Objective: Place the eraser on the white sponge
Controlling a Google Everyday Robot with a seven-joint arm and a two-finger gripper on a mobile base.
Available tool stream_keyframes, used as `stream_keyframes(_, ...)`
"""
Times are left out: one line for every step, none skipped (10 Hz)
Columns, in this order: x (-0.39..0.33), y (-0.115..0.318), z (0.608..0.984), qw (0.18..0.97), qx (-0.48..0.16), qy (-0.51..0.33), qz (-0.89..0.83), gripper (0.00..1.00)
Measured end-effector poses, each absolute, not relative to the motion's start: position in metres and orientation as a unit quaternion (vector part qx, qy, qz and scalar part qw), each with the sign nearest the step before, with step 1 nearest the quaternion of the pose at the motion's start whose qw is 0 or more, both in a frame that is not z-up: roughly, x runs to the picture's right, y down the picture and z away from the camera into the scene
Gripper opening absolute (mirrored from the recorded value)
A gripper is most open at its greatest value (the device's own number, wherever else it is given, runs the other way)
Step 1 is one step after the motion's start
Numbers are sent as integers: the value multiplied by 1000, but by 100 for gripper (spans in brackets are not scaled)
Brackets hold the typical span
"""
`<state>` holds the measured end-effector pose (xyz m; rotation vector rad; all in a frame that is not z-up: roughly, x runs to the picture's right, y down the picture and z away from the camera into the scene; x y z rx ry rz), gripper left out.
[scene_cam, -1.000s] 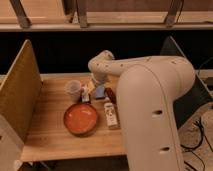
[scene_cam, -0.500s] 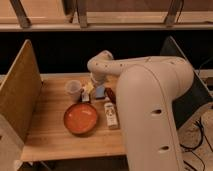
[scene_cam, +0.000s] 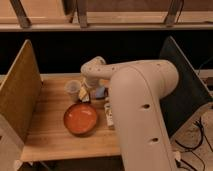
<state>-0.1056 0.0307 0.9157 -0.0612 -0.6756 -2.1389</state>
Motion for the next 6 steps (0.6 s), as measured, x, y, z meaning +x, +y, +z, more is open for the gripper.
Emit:
stream_keyframes(-115,37,922,431,-26,-281,-857,80)
stream_keyframes(-122,41,927,432,-27,-288,-854,80)
stream_keyframes(-125,43,932,434,-29,-292,-852,80)
stream_keyframes(-129,43,937,435,-31,-295,-850,80)
stream_keyframes(-135,44,942,433,-33,-299,-850,80)
stream_keyframes(-142,47,946,431,-34,-304,-849,80)
